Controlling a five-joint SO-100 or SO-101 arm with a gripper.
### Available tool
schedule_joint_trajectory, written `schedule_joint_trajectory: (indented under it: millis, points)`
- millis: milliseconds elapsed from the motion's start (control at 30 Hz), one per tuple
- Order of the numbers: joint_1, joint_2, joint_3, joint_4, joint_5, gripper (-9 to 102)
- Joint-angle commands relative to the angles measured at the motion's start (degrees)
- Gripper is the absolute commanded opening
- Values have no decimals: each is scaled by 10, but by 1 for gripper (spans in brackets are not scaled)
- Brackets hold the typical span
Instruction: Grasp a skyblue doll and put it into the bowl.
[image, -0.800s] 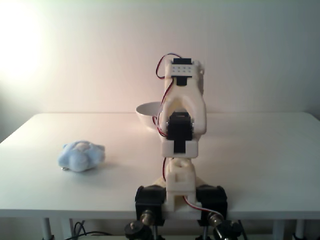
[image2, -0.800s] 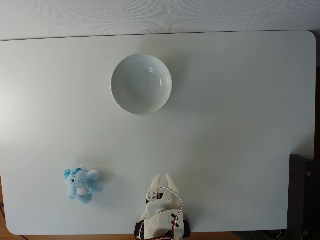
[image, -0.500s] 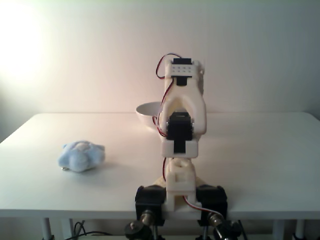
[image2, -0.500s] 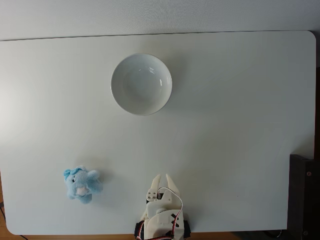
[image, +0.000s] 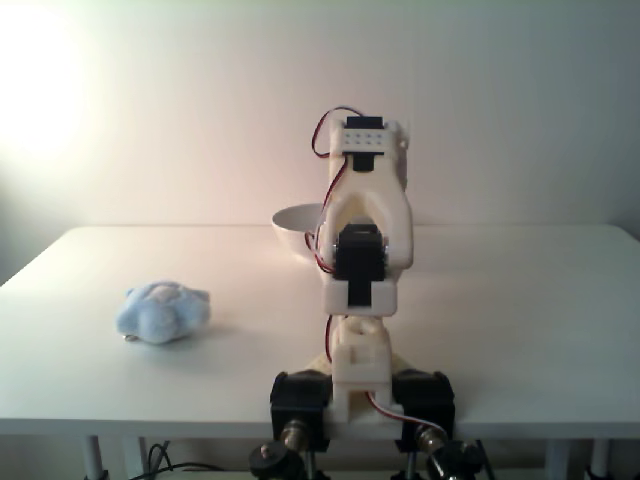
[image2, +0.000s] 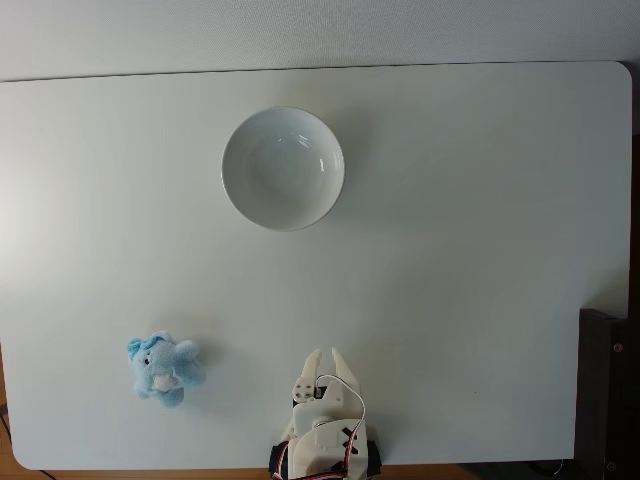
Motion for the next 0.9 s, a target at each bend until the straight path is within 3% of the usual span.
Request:
schedule_joint_trajectory:
  millis: [0, 867]
  points:
    - [-3, 163, -16, 1, 3, 5]
    - [3, 163, -16, 2, 3, 5]
